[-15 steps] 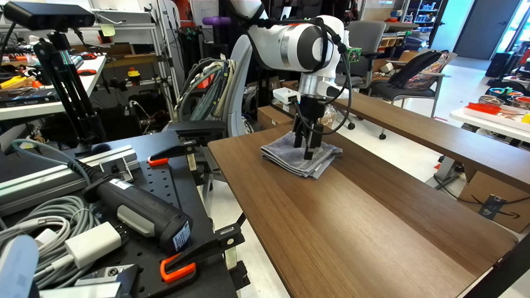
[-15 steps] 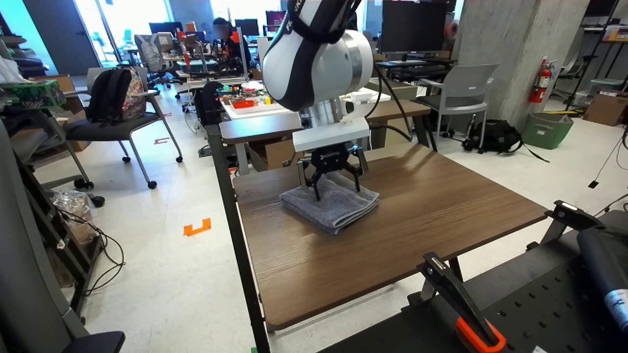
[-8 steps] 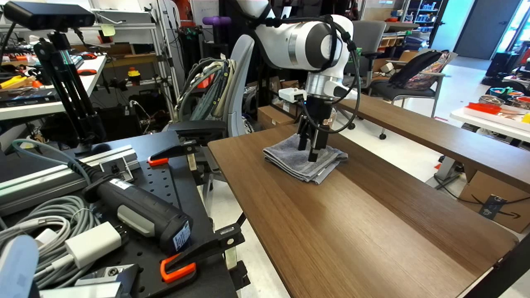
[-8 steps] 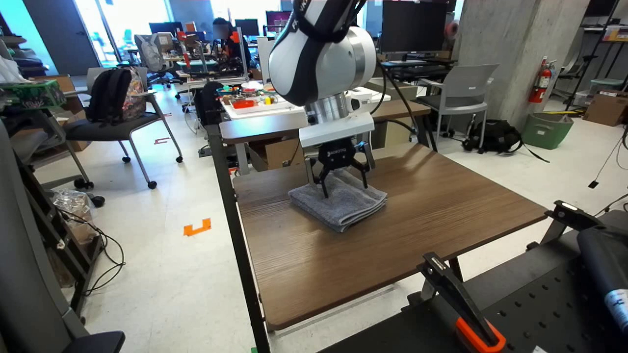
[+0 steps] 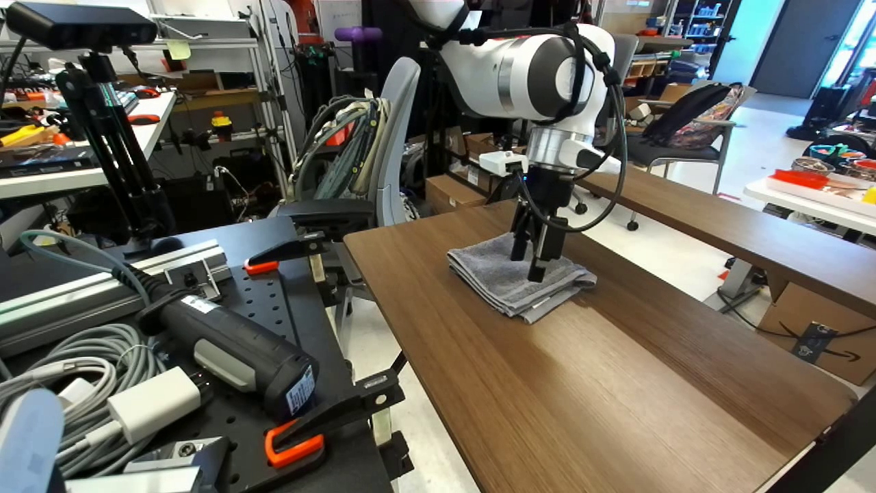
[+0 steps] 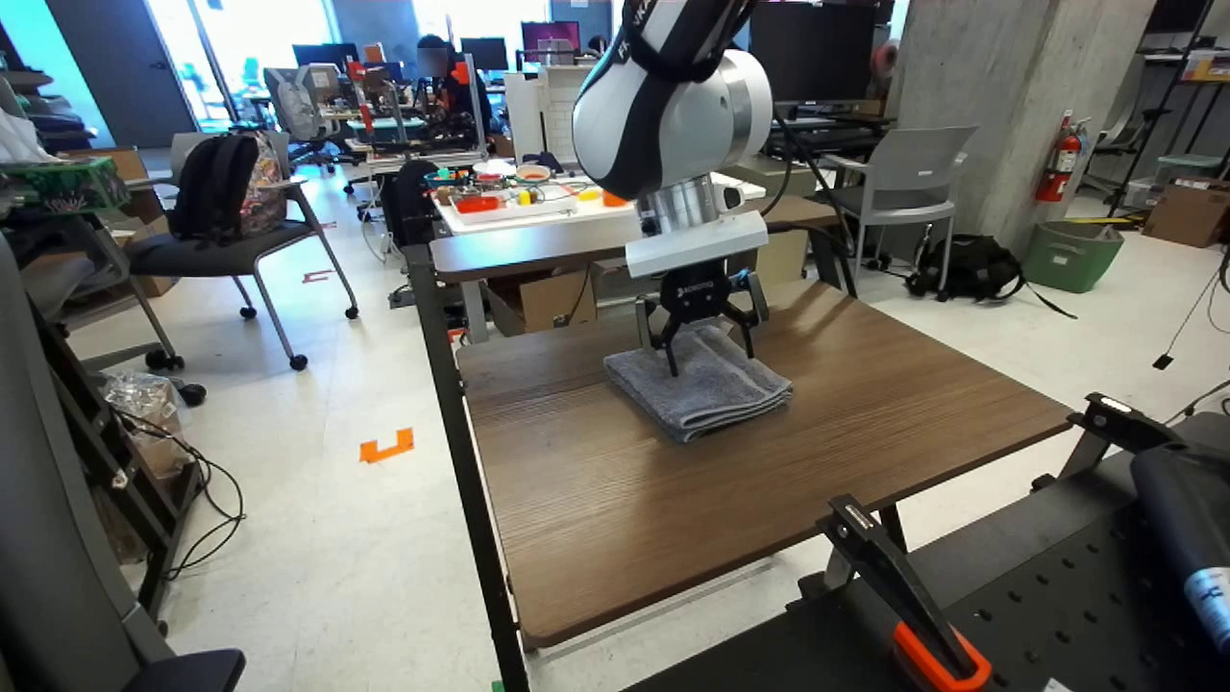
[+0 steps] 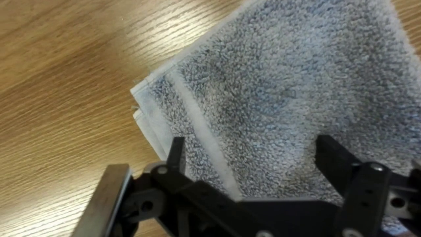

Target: Move the towel

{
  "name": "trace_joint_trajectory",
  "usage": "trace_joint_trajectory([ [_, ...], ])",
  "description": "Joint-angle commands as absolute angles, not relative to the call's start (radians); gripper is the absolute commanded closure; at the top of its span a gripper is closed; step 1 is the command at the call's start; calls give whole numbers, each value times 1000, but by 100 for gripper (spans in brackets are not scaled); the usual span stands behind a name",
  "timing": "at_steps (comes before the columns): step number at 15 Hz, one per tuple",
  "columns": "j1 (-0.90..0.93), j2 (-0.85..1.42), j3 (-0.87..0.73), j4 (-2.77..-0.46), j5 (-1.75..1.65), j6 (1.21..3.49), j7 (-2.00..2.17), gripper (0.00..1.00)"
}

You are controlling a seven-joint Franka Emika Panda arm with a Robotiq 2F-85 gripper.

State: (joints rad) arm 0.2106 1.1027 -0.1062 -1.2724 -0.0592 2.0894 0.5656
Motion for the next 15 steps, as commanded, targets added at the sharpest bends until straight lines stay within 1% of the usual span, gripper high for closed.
trace_joint_trajectory([
  [1, 182, 1114, -116, -1231, -52, 2032, 547, 0],
  [9, 100, 1123, -138, -1174, -46, 1941, 555, 0],
  [13, 86, 1121, -135, -1172, -44, 1942, 552, 0],
  [15, 99, 1082, -132, -1234, -57, 1997, 538, 0],
])
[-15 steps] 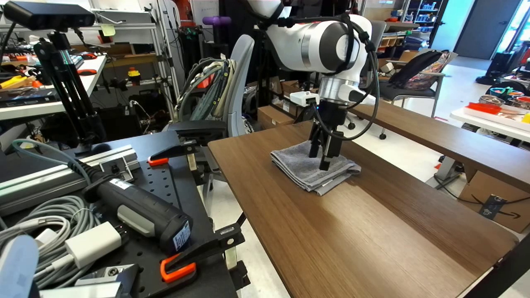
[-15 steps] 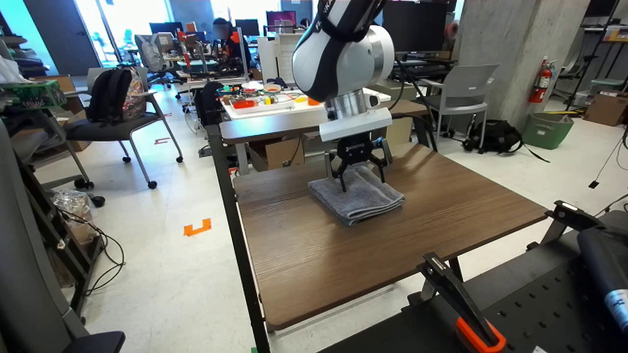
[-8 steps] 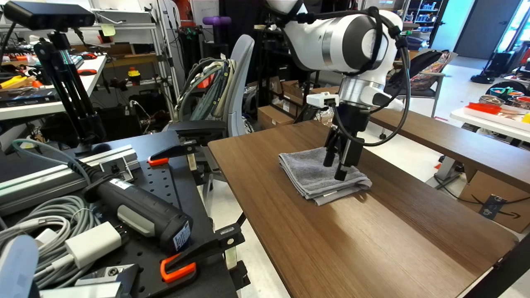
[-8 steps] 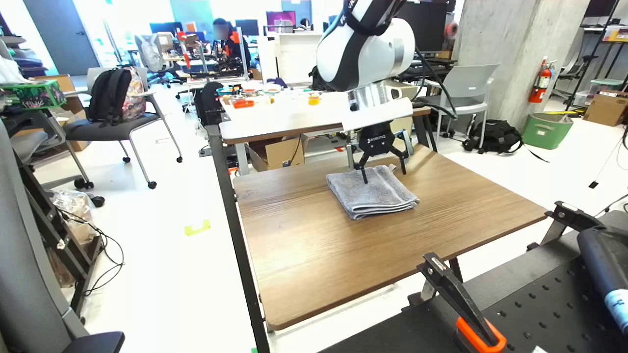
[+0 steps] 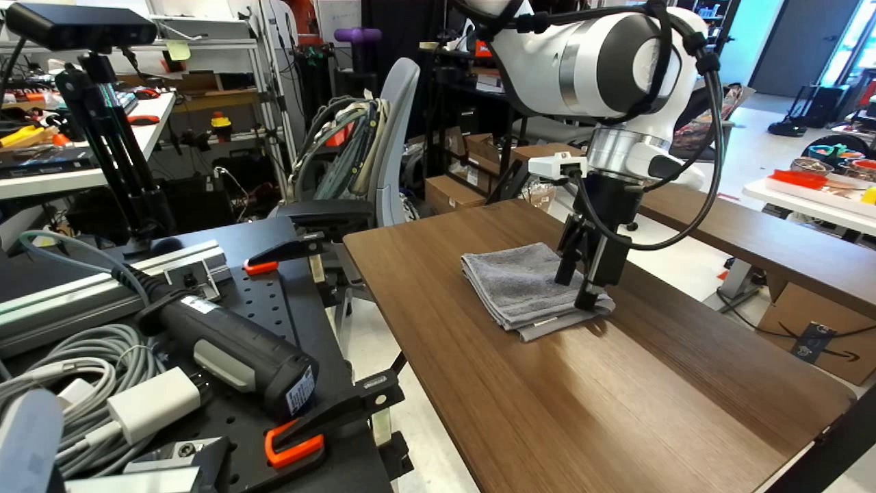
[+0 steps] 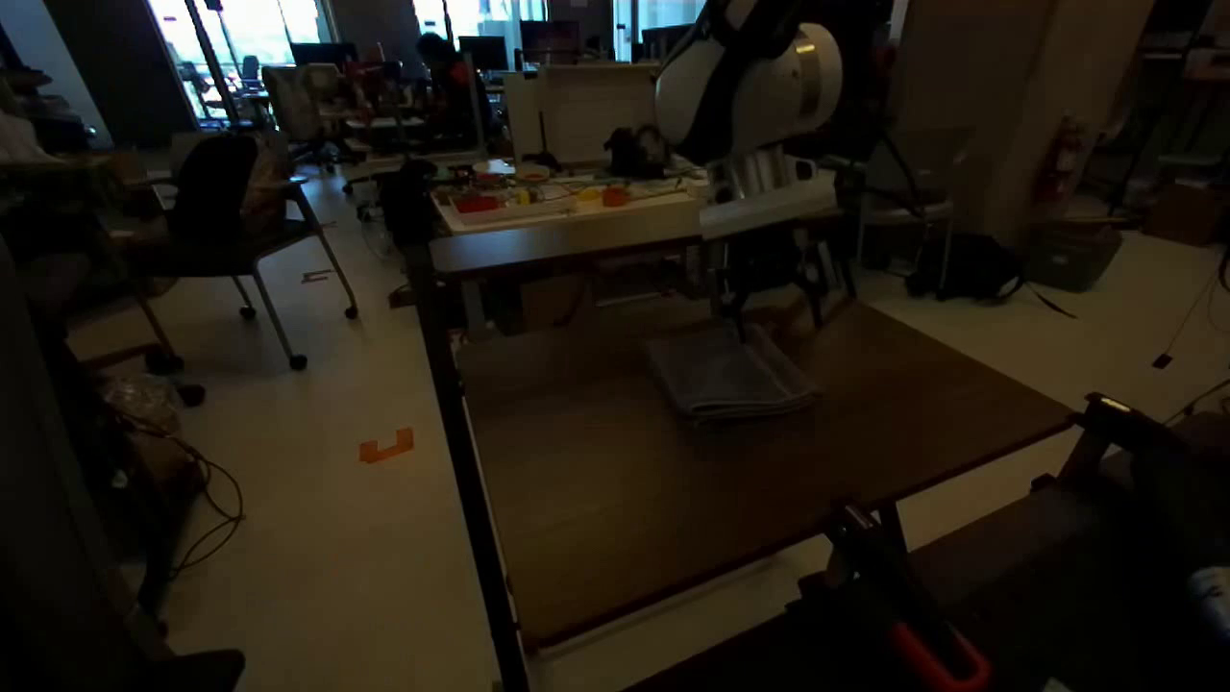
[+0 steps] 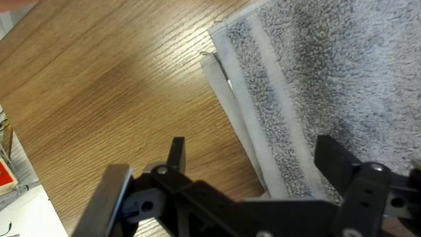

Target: Move the towel

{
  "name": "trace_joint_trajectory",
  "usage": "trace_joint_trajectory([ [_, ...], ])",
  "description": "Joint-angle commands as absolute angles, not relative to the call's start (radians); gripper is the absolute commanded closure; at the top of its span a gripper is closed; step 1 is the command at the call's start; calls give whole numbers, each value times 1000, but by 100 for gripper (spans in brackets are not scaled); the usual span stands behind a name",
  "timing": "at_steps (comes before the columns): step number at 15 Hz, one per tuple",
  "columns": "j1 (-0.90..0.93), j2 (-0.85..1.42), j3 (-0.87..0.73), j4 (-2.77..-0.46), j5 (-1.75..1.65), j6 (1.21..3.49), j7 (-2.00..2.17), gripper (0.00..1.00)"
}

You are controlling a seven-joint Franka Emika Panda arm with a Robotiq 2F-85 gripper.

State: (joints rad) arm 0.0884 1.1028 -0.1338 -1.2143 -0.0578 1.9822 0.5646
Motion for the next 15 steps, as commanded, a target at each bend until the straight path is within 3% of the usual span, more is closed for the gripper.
trace_joint_trajectory([
  [1, 104, 1073, -129, -1249, -58, 2009, 529, 0],
  [7, 149, 1036, -95, -1351, -66, 2077, 420, 0],
  [15, 156, 1090, -111, -1293, -59, 2071, 447, 0],
])
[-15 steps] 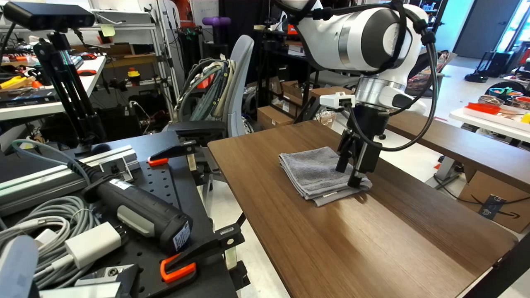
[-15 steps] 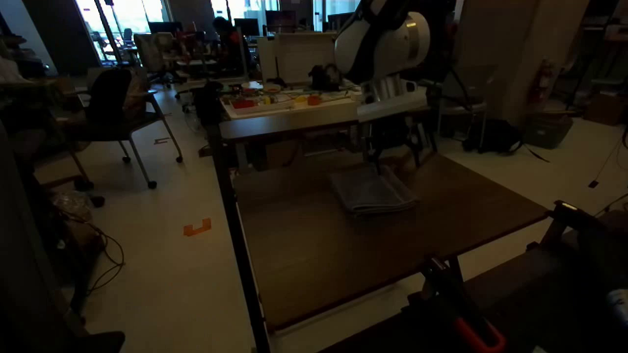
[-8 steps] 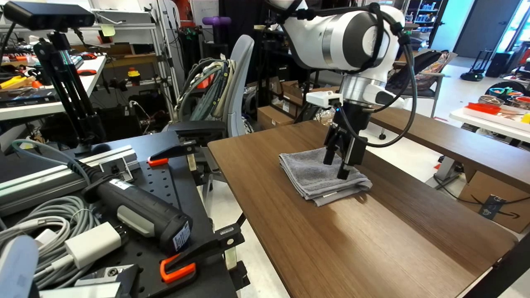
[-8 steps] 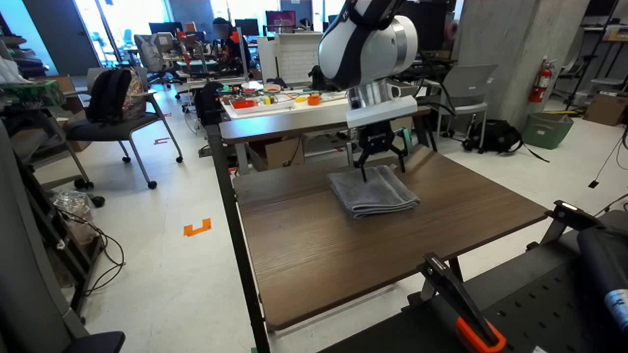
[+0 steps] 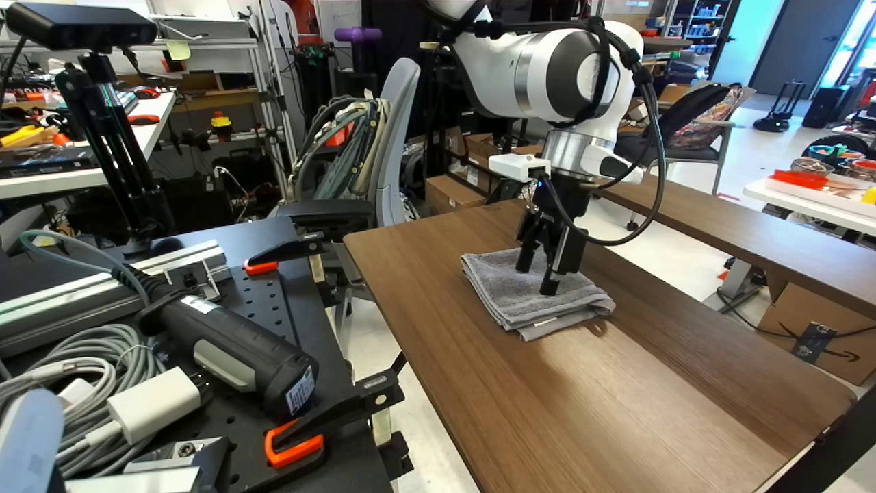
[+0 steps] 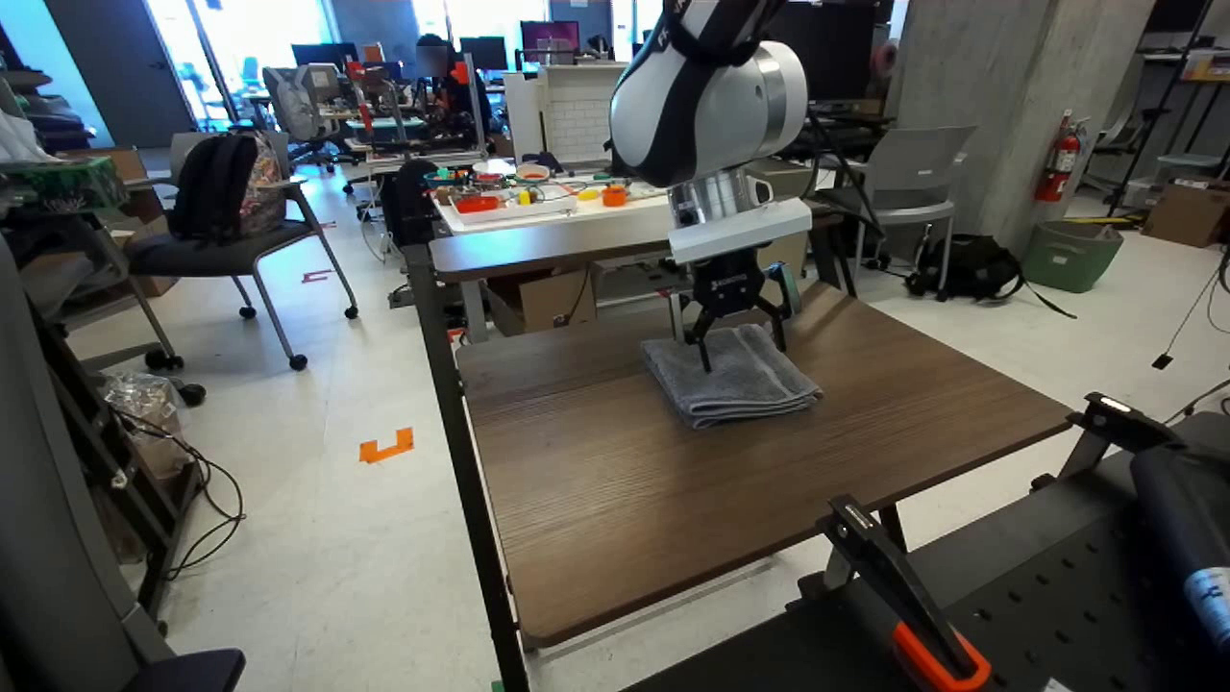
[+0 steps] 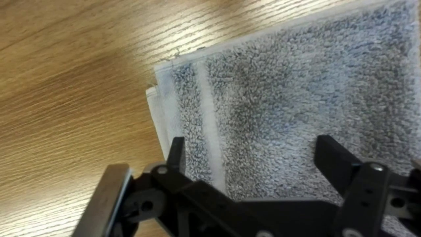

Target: Move the towel

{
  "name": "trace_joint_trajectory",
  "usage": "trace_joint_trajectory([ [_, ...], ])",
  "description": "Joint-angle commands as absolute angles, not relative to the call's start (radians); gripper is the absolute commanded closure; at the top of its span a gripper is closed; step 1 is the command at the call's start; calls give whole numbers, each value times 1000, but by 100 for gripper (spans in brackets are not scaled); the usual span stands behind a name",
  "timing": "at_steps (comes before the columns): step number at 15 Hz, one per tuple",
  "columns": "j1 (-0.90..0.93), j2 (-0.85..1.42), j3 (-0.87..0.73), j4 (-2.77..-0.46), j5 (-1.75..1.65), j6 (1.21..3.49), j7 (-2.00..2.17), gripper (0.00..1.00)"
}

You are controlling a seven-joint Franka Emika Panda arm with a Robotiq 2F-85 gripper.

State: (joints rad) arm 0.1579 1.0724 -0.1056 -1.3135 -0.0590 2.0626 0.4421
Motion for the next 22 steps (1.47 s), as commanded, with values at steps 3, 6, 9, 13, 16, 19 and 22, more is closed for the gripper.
trace_joint_trajectory([
  [3, 153, 1107, -111, -1279, -59, 2087, 443, 0],
  [6, 152, 1120, -112, -1267, -58, 2096, 442, 0],
  [9, 141, 1133, -121, -1243, -56, 2089, 444, 0],
  [13, 104, 1159, -135, -1192, -47, 2062, 447, 0],
  [16, 73, 1191, -154, -1148, -47, 2055, 462, 0],
  [19, 37, 1225, -173, -1098, -42, 2028, 481, 0],
  [22, -2, 1245, -176, -1056, -31, 2010, 487, 0],
])
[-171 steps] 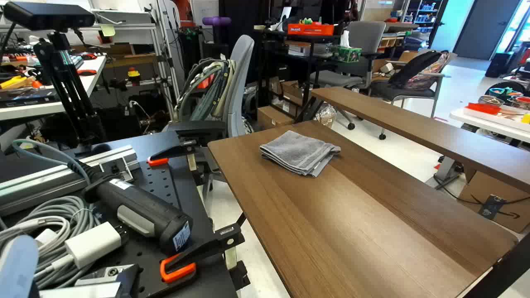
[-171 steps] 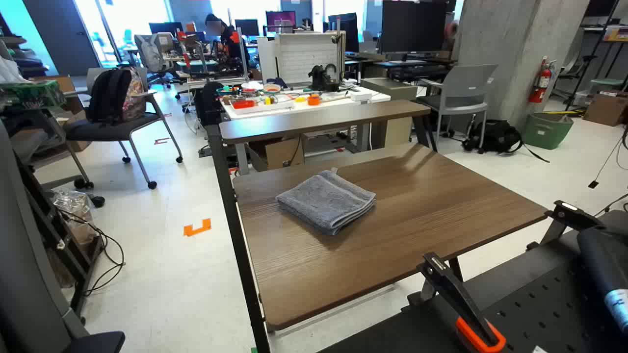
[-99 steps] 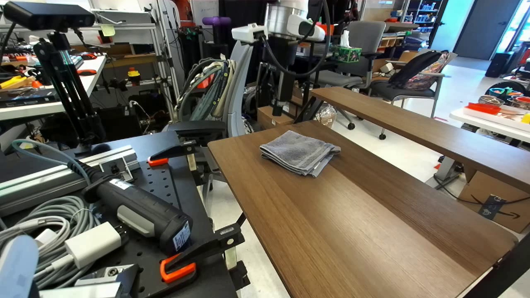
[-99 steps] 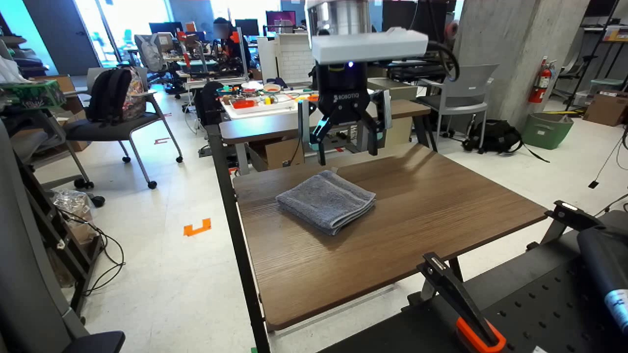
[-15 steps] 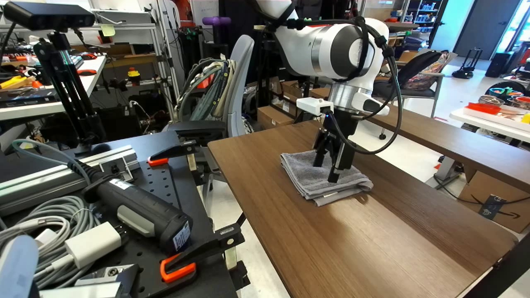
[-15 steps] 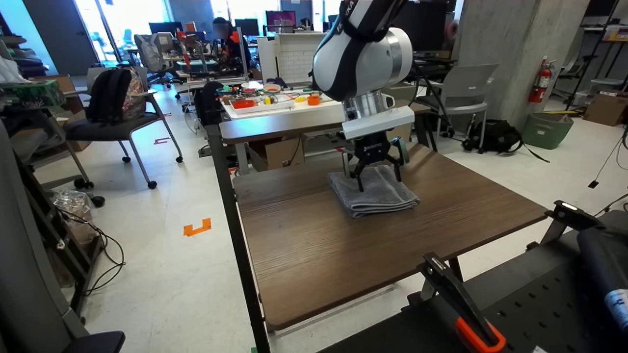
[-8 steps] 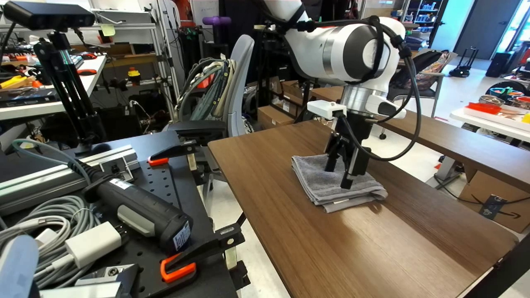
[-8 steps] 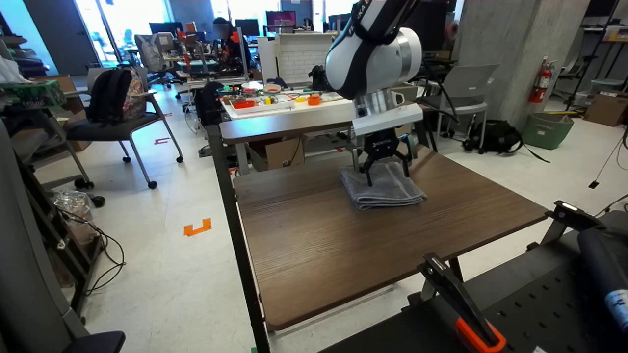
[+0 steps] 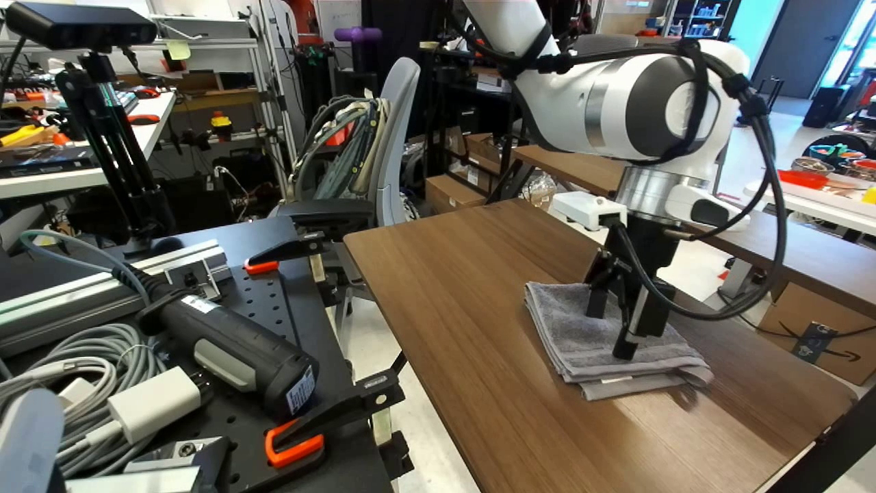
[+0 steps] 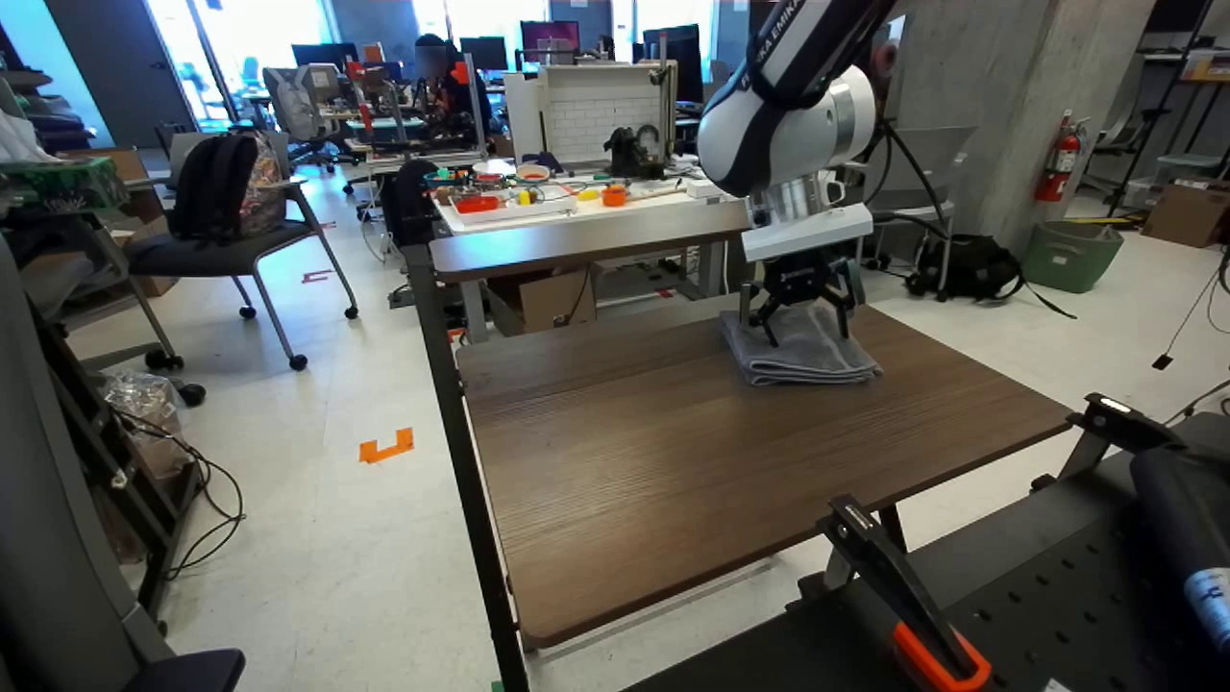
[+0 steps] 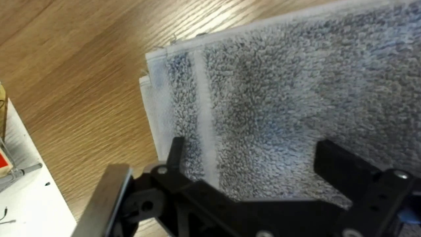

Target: Move the towel

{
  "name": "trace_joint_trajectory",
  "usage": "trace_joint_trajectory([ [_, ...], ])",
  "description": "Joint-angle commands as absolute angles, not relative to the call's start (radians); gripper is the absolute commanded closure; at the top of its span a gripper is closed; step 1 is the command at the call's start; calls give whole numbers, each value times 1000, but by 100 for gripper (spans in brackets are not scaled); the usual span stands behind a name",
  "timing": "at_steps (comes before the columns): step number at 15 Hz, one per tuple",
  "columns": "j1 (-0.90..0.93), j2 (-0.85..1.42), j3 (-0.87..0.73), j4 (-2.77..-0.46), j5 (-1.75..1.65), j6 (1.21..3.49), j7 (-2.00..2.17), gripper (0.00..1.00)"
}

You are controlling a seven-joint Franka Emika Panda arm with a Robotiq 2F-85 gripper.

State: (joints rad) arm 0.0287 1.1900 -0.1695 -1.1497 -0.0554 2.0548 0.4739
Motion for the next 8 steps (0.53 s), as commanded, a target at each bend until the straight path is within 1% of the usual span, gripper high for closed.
trace_joint_trajectory([
  [1, -13, 1244, -174, -1051, -27, 2009, 485, 0],
  [4, -24, 1165, -155, -1138, -28, 2099, 465, 0],
  [7, -14, 1019, -135, -1321, -33, 2250, 428, 0],
  [8, -5, 991, -136, -1361, -49, 2269, 416, 0],
])
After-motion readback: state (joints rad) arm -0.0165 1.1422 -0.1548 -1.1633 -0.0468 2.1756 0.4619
